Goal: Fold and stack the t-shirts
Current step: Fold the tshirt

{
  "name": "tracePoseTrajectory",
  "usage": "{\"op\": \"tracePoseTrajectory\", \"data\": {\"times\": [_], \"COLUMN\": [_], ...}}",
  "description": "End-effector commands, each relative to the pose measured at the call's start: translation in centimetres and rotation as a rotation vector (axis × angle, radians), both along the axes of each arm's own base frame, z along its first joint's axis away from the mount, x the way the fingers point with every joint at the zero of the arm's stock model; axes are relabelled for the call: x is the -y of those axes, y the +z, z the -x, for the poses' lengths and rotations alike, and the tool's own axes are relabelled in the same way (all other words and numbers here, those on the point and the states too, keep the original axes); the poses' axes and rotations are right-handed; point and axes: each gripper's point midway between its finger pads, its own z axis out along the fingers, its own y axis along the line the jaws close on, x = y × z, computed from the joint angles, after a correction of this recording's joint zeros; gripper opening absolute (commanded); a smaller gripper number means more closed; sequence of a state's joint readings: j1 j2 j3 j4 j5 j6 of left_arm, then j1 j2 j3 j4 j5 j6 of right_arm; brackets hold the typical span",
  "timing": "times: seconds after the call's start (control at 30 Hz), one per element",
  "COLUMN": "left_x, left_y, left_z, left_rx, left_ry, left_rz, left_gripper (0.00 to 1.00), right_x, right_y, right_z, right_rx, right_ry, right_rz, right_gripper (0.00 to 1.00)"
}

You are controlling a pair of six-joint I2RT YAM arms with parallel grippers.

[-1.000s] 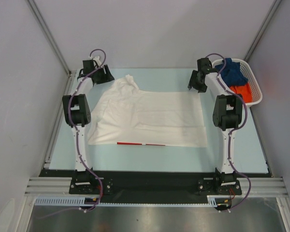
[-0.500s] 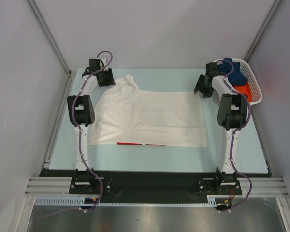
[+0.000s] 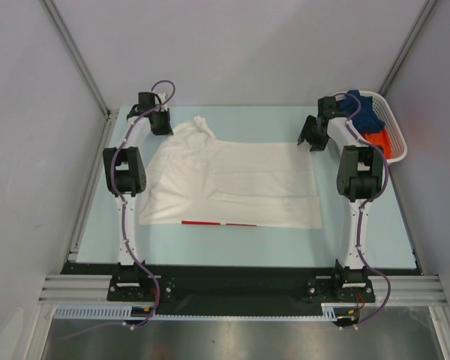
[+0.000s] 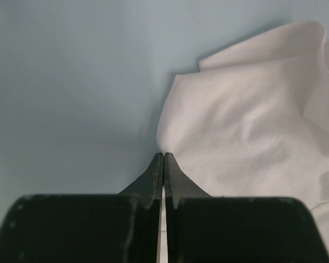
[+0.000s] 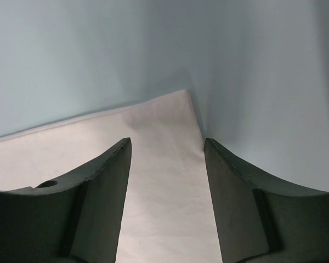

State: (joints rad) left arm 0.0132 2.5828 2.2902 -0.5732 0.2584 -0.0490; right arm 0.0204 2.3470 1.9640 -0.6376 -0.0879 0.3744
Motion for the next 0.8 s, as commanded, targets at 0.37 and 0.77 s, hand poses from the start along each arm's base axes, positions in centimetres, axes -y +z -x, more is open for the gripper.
{"op": "tracePoseTrajectory", "data": {"times": [0.37, 0.77], "left_x": [2.7, 2.0], "left_y": [15.7, 8.6], "left_z": [4.4, 14.8], "left_rx": [0.183, -0.081], "left_ry": [-0.003, 0.127], "left_rz": [0.061, -0.051], "left_gripper": [0.0, 0.1], "right_x": [-1.8, -2.6], "right_y": [3.1, 4.3], "right_z": [3.3, 3.7], "right_rx": [-0.095, -0.115], "right_ry": [-0.054, -0.066], "right_rz": [-0.138, -0.187], "right_gripper": [0.61, 0.61]}}
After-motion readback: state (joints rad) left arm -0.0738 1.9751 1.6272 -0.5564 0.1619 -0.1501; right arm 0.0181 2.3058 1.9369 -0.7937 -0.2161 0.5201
